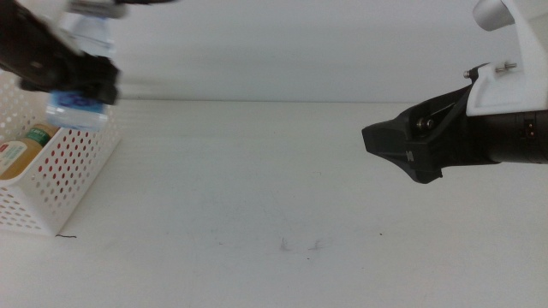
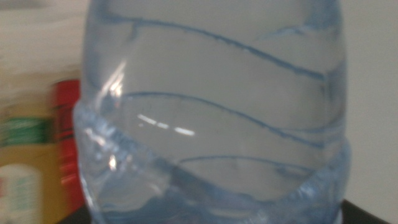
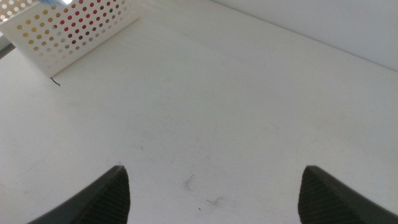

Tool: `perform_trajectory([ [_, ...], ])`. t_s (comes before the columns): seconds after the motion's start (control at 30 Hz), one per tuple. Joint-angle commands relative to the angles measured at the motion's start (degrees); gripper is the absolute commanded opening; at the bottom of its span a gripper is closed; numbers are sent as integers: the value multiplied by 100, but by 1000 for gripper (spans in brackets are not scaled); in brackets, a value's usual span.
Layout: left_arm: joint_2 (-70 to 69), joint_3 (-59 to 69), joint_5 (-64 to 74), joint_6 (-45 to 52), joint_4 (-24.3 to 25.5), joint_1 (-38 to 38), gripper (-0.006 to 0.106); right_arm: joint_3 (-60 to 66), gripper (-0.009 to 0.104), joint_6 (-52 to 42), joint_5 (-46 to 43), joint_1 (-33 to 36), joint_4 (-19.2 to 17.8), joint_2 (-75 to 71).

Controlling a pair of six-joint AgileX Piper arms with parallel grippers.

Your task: Use arms to grab the bottles and put them into the dustbin to the left of the table.

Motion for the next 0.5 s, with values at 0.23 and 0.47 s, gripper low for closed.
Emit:
perform_trajectory([
  [0.23,984,-1182,497,775,113,1231,-2,-13,90,-47,-23,11,-20,-18],
  [0.47,1457,-1182,361,800,216,1492,0,-13,90,-47,-23,11,-20,-18],
])
